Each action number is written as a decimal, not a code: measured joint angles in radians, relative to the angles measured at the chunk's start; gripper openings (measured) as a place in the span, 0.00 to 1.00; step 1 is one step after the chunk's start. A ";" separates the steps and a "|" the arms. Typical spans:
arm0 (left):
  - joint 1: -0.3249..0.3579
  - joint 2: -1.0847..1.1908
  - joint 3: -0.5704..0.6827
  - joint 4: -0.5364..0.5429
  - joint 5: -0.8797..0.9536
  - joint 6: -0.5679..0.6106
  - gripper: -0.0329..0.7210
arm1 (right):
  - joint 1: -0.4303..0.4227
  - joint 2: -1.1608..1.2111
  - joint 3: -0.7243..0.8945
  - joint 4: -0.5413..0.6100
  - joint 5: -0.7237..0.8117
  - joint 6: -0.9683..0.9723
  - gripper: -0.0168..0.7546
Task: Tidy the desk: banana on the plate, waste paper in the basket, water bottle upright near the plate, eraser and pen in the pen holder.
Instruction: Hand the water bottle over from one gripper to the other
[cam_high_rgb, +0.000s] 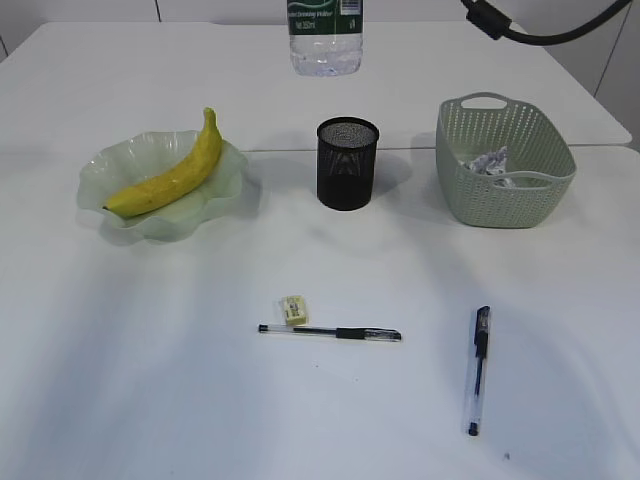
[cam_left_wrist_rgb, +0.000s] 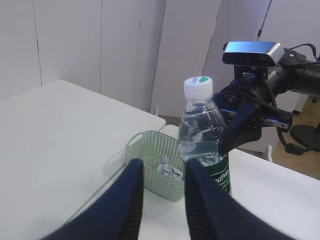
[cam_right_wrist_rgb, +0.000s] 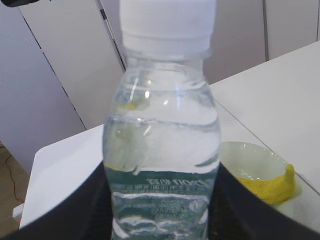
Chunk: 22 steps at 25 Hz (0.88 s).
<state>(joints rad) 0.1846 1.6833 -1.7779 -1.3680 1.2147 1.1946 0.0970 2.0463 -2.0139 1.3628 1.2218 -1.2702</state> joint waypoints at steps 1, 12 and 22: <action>0.000 0.002 0.004 -0.007 0.002 0.015 0.30 | 0.000 0.000 0.000 0.000 0.000 0.000 0.47; 0.000 0.006 0.254 -0.154 0.000 0.257 0.30 | 0.000 0.000 0.000 0.000 0.000 0.000 0.47; 0.000 0.012 0.491 -0.253 -0.021 0.465 0.30 | 0.000 0.000 0.000 -0.001 0.000 0.000 0.47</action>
<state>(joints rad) 0.1846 1.6950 -1.2868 -1.6209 1.1937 1.6597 0.0970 2.0463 -2.0139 1.3622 1.2218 -1.2702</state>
